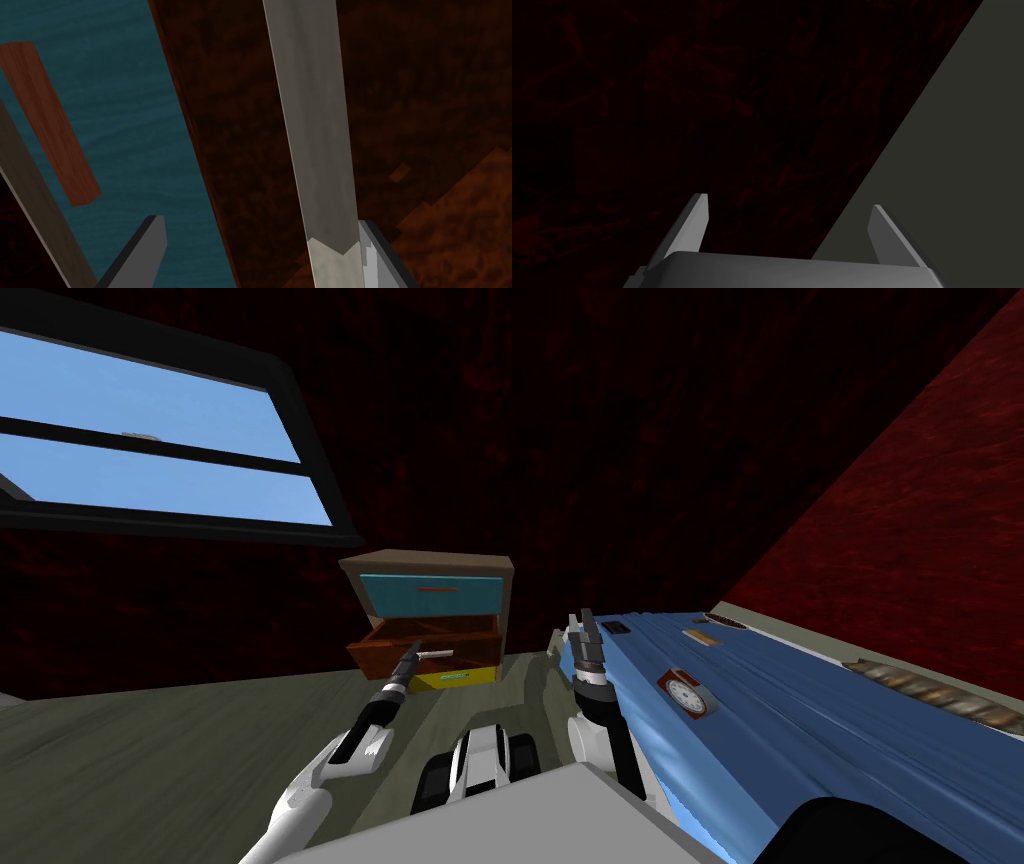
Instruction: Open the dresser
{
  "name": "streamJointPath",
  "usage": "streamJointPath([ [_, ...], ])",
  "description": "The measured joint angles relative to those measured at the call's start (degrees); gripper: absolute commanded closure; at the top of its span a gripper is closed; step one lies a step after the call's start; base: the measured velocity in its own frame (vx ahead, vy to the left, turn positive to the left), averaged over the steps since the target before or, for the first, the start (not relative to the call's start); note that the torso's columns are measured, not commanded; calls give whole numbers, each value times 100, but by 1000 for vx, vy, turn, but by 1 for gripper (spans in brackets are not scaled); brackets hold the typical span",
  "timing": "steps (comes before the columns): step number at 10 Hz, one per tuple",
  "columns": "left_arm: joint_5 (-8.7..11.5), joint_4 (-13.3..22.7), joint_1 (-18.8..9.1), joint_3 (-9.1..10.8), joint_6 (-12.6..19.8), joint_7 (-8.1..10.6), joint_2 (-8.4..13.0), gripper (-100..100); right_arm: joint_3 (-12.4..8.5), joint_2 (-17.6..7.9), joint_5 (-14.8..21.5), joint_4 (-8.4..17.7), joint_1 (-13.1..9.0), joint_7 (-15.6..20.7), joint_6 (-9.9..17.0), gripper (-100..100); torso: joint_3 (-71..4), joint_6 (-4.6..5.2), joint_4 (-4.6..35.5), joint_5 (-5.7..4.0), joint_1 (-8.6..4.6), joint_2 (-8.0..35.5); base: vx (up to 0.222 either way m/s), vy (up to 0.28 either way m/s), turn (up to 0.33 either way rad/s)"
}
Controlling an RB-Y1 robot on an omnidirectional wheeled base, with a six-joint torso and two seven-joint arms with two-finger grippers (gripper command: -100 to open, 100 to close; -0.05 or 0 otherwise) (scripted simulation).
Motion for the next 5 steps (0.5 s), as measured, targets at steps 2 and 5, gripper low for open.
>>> streamJointPath([
  [2, 0, 23, 21, -9, 18, 1, -6, 0, 0, 0, 0, 0, 0, 0, 0, 0, -13, 4, -14, 7, 5, -20, 0, 0, 0],
  [5, 0, 35, 32, -12, 31, 2, -8, 0, 0, 0, 0, 0, 0, 0, 0, 0, -17, 5, -25, 15, 11, -27, 0, 0, 0],
])
